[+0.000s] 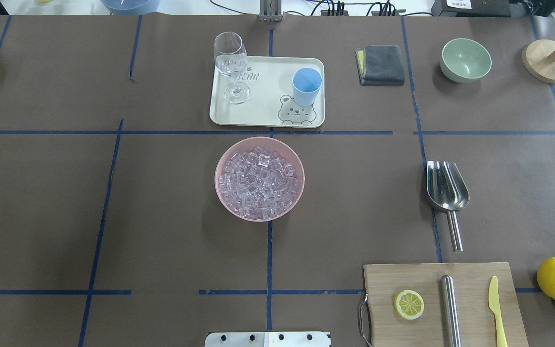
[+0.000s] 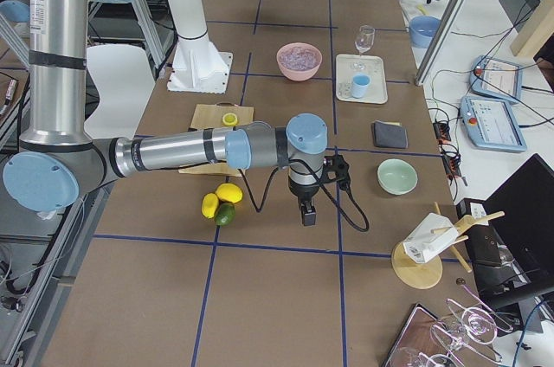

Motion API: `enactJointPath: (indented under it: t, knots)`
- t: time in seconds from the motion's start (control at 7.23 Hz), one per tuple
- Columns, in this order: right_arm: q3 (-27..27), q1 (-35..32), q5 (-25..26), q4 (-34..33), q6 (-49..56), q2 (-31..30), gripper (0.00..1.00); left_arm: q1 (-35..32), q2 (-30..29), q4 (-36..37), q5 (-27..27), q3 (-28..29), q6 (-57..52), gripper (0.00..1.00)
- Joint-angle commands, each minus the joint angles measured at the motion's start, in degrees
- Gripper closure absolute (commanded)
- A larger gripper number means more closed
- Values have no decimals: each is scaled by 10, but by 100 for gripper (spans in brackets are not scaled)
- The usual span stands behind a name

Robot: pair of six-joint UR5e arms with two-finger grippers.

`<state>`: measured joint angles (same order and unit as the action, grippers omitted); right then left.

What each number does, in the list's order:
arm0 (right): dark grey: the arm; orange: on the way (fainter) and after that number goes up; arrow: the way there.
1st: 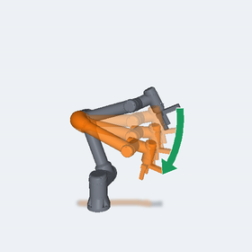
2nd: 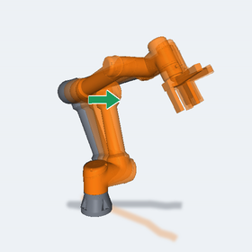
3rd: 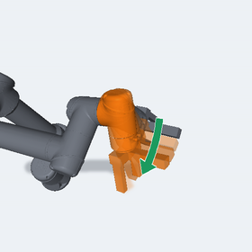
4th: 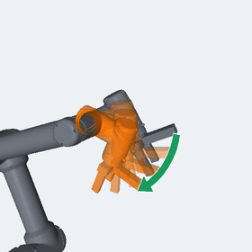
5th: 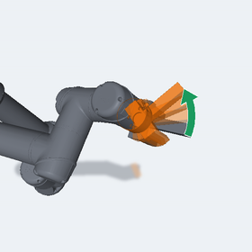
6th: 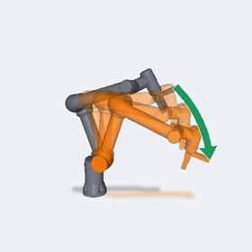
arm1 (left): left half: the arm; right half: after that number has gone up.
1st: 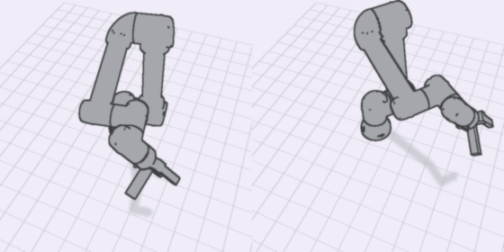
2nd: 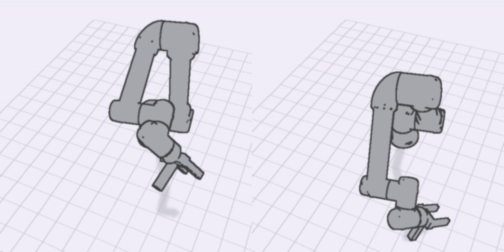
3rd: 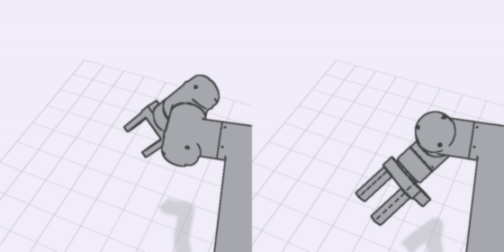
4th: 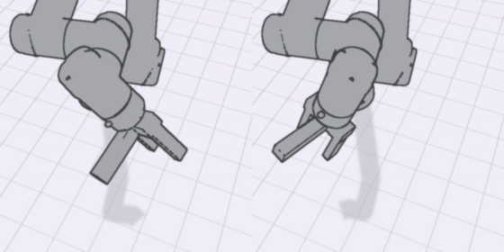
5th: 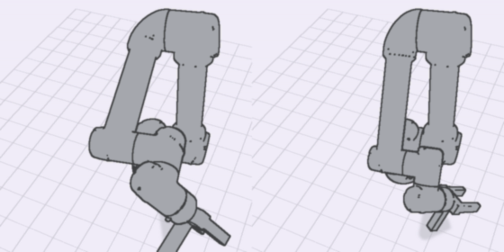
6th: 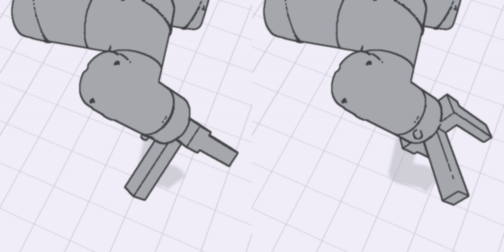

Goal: Put ice in cup with scoop

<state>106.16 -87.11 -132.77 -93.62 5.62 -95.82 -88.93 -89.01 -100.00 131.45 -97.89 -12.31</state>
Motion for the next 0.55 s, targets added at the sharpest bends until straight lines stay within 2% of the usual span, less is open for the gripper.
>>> enactJointPath:
  t: [0.0,0.14,0.42]
  knots:
    - [1,0,-1,-1,-1,0,0,26,-4,-85,1,0,1,0]
    - [-2,0,-6,-1,0,-1,0,43,-20,-98,1,3,-1,0]
    - [1,0,-7,-1,0,-2,0,60,-41,-192,1,16,2,0]
